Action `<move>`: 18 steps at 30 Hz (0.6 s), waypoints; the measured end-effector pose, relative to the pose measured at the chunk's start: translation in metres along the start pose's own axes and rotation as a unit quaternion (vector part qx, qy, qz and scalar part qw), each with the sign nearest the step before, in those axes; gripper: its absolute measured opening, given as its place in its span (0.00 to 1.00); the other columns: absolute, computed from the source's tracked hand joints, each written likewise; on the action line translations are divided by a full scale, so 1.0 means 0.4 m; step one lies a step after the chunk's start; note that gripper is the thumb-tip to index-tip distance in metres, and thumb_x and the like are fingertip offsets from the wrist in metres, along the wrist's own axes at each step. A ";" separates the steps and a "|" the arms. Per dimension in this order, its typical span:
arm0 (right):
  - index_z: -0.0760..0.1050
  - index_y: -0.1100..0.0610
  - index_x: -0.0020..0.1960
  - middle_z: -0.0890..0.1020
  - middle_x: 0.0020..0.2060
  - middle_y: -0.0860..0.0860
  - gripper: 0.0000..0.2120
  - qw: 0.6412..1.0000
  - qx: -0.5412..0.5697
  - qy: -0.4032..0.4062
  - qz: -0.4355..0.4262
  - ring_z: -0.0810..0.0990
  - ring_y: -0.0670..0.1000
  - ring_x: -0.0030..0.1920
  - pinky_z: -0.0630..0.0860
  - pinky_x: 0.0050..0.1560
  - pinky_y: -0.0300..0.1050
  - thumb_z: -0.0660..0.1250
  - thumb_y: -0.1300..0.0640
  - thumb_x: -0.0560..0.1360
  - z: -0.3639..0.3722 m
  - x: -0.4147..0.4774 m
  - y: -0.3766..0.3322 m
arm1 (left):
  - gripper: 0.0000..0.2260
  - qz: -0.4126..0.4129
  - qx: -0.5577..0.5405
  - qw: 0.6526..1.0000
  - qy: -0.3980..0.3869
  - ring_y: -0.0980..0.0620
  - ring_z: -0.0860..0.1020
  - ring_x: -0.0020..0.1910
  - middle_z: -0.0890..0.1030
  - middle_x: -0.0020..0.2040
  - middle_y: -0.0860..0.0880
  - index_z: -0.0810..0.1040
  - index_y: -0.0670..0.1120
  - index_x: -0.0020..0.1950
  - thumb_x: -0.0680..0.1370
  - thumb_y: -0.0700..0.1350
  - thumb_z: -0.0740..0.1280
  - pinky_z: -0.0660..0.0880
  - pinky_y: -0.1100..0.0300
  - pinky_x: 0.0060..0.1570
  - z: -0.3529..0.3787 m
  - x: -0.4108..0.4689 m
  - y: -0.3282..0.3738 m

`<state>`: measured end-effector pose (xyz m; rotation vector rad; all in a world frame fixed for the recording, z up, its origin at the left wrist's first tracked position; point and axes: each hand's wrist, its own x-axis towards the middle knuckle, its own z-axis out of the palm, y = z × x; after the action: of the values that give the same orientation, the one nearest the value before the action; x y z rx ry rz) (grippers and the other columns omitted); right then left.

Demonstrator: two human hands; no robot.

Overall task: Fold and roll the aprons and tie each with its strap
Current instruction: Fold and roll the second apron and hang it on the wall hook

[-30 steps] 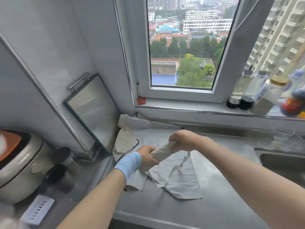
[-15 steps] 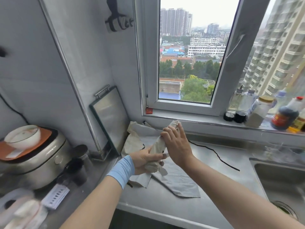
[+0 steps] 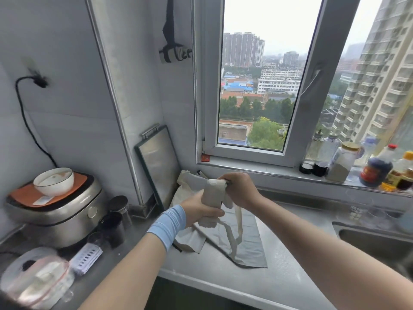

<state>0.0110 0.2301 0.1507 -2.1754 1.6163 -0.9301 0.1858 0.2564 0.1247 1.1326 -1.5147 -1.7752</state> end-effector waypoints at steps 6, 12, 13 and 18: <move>0.81 0.57 0.29 0.69 0.25 0.47 0.09 0.975 0.181 -0.071 0.111 0.65 0.45 0.28 0.63 0.28 0.37 0.71 0.62 0.68 -0.074 0.015 -0.084 | 0.34 0.085 0.009 0.996 -0.010 0.42 0.79 0.53 0.79 0.52 0.38 0.71 0.42 0.64 0.60 0.42 0.78 0.77 0.49 0.54 0.011 -0.001 0.057; 0.81 0.60 0.39 0.75 0.27 0.50 0.07 0.954 0.230 -0.128 0.144 0.73 0.47 0.28 0.74 0.27 0.37 0.67 0.67 0.73 -0.112 0.027 -0.151 | 0.15 0.040 -0.053 0.997 -0.050 0.49 0.78 0.40 0.78 0.42 0.44 0.79 0.42 0.50 0.64 0.41 0.76 0.77 0.54 0.42 0.016 -0.026 0.104; 0.80 0.61 0.42 0.77 0.29 0.51 0.08 0.943 0.251 -0.167 0.144 0.75 0.48 0.31 0.76 0.31 0.39 0.64 0.69 0.75 -0.118 0.026 -0.155 | 0.17 0.031 -0.041 0.998 -0.046 0.49 0.78 0.39 0.77 0.42 0.44 0.78 0.41 0.52 0.65 0.40 0.76 0.76 0.55 0.41 0.010 -0.033 0.109; 0.77 0.59 0.50 0.79 0.42 0.55 0.07 0.819 0.443 -0.312 0.186 0.78 0.51 0.41 0.76 0.50 0.51 0.61 0.59 0.78 -0.139 0.020 -0.146 | 0.18 0.030 -0.006 0.999 -0.011 0.49 0.77 0.41 0.79 0.44 0.45 0.78 0.45 0.56 0.68 0.38 0.73 0.77 0.57 0.42 0.002 -0.053 0.116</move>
<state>0.0209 0.2509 0.2285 -1.2383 0.9246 -0.5629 0.1903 0.2641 0.1749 1.0532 -1.5322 -1.7594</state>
